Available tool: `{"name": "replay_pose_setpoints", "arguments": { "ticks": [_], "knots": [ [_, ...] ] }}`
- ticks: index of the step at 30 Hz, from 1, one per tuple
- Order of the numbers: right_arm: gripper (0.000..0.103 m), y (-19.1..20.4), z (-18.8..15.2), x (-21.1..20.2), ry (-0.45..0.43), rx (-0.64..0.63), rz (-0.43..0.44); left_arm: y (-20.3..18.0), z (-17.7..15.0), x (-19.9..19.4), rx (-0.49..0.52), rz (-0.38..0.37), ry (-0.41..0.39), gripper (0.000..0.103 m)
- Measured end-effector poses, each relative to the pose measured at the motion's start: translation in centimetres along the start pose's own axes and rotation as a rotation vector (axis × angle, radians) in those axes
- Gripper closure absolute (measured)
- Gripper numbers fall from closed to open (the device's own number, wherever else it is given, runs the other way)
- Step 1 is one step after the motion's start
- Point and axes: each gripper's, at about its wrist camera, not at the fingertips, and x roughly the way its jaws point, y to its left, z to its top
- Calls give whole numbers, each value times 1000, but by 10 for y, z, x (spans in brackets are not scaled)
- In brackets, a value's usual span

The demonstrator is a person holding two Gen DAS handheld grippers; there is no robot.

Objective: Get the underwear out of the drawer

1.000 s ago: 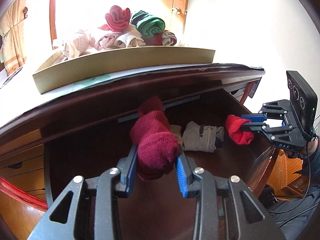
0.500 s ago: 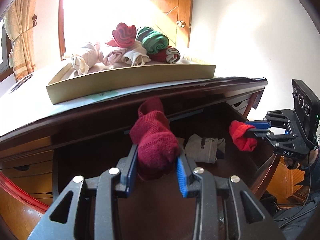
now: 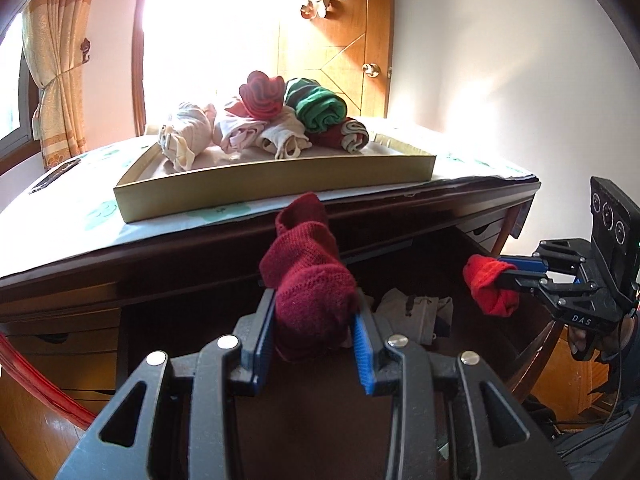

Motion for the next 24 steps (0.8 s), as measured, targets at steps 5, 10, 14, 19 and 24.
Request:
{"name": "replay_pose_setpoints", "arguments": {
  "ticks": [5, 10, 14, 19, 24],
  "knots": [
    [88, 1, 0, -2, -27, 14, 7, -1, 1, -3, 5, 12, -22, 69],
    [88, 1, -1, -4, -53, 23, 7, -2, 2, -6, 3, 19, -42, 69],
    [88, 0, 0, -4, -65, 30, 7, -3, 3, -8, 8, 27, -59, 69],
    [88, 1, -3, -8, -80, 34, 10, -5, 3, -10, 17, 36, -83, 69],
    [88, 3, -4, -9, -99, 37, 17, -6, 3, -11, 17, 40, -93, 69]
  ]
}}
